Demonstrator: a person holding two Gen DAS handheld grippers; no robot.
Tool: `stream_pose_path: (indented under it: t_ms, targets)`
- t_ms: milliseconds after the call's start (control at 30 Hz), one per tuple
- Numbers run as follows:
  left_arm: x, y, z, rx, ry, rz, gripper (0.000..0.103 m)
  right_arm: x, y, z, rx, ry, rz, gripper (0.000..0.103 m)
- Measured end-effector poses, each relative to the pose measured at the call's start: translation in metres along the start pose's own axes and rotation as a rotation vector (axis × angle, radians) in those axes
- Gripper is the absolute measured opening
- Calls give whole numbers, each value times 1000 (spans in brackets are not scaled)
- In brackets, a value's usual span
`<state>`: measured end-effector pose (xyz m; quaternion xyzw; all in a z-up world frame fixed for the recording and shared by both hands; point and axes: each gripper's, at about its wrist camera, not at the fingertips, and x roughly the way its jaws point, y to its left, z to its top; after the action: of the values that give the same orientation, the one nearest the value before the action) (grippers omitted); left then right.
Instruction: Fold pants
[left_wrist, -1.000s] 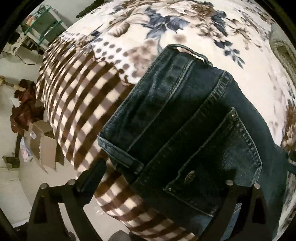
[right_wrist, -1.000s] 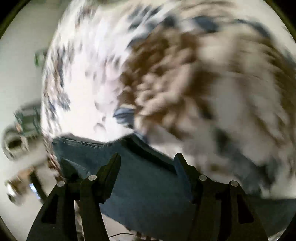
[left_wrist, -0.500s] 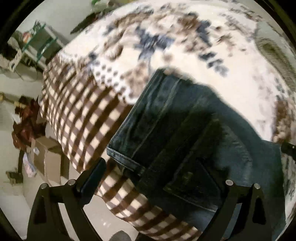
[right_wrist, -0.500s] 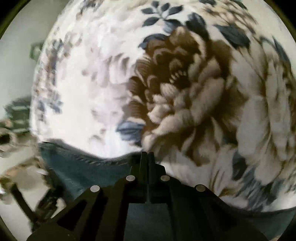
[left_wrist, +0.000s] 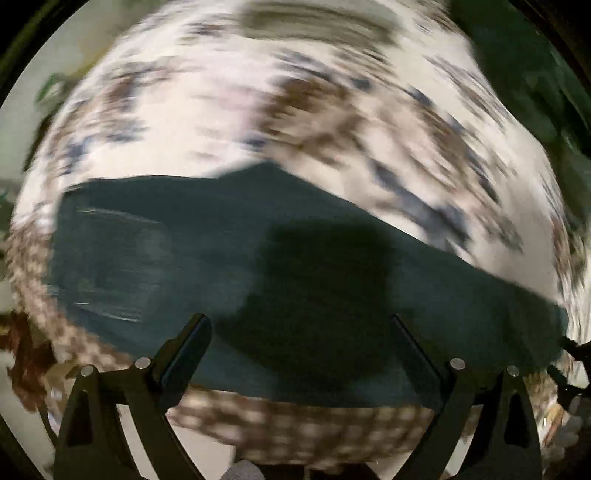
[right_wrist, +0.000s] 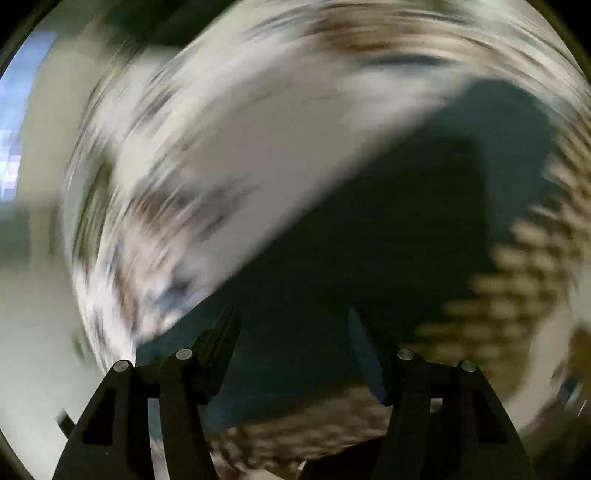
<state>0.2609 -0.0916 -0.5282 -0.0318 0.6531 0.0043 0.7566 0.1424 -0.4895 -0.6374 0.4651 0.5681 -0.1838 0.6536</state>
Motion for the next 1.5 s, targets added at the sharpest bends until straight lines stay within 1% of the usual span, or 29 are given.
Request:
stream_pose_path:
  t_ms: [33, 100, 167, 200, 233, 267, 333, 367, 400, 467, 533, 600, 633, 667, 700, 767, 833, 967, 1033, 1067, 1133, 1200, 1233, 1300, 1400, 1433, 1467, 1500]
  targets:
    - [9, -19, -3, 23, 19, -11, 99, -12, -43, 13, 89, -35, -10, 63]
    - [23, -54, -8, 67, 42, -24, 99, -24, -100, 38, 172, -88, -16, 63]
    - [45, -88, -13, 106, 76, -36, 99, -23, -143, 58, 212, -135, 14, 63]
    - [57, -97, -15, 116, 100, -45, 99, -17, -153, 60, 220, -145, 38, 63]
    - [66, -103, -16, 123, 117, -32, 99, -11, -168, 71, 234, -151, 86, 63]
    - [77, -108, -17, 126, 132, -12, 99, -6, -179, 79, 254, -160, 116, 63]
    - [91, -111, -17, 127, 140, 9, 99, -3, -195, 94, 294, -202, 239, 63]
    - [95, -111, -17, 127, 142, 13, 101, -1, -200, 101, 314, -231, 305, 63]
    - [99, -110, -16, 120, 140, 9, 103, -1, -204, 105, 324, -250, 352, 63]
    - [103, -110, -14, 109, 138, 3, 103, 8, -203, 114, 356, -267, 463, 63]
    - [107, -109, -13, 109, 141, 10, 103, 20, -201, 123, 379, -246, 486, 63]
    - [108, -110, -13, 100, 128, 17, 103, 27, -197, 130, 373, -248, 472, 61]
    - [108, -111, -13, 98, 123, 20, 103, 28, -193, 129, 366, -257, 463, 45]
    - [109, -114, -14, 97, 124, 23, 103, 29, -190, 128, 358, -262, 450, 20]
    - [110, -117, -13, 102, 130, 27, 103, 29, -183, 125, 348, -269, 449, 15]
    - [109, -124, -11, 100, 150, 23, 103, 21, -172, 125, 329, -288, 420, 9]
    - [103, -124, -3, 94, 154, 11, 103, 9, -157, 124, 299, -311, 396, 9]
    - [72, -116, 9, 76, 75, 37, 103, -30, -113, 113, 194, -361, 365, 8]
    - [52, -108, 12, 54, 30, 36, 103, -51, -81, 102, 127, -380, 345, 8]
    - [45, -105, 13, 47, 19, 35, 103, -59, -73, 94, 103, -385, 342, 8]
    - [30, -91, 15, 28, -3, 15, 103, -74, -39, 76, 42, -395, 325, 8]
    - [16, -74, 15, 7, -26, 15, 103, -83, -7, 59, -14, -405, 310, 8]
    - [6, -61, 15, -10, -45, 9, 103, -87, 10, 46, -47, -407, 299, 8]
    - [-3, -23, 8, -38, -63, 11, 103, -90, 48, 18, -128, -403, 273, 8]
    - [-17, 32, -5, -93, -78, 4, 103, -78, 94, -28, -242, -387, 225, 8]
    - [-20, 52, -8, -120, -81, 7, 103, -64, 113, -44, -278, -372, 205, 8]
    - [-20, 64, -17, -133, -82, 8, 103, -53, 125, -57, -302, -356, 193, 8]
    - [-21, 81, -19, -152, -83, 15, 103, -34, 140, -72, -337, -334, 174, 8]
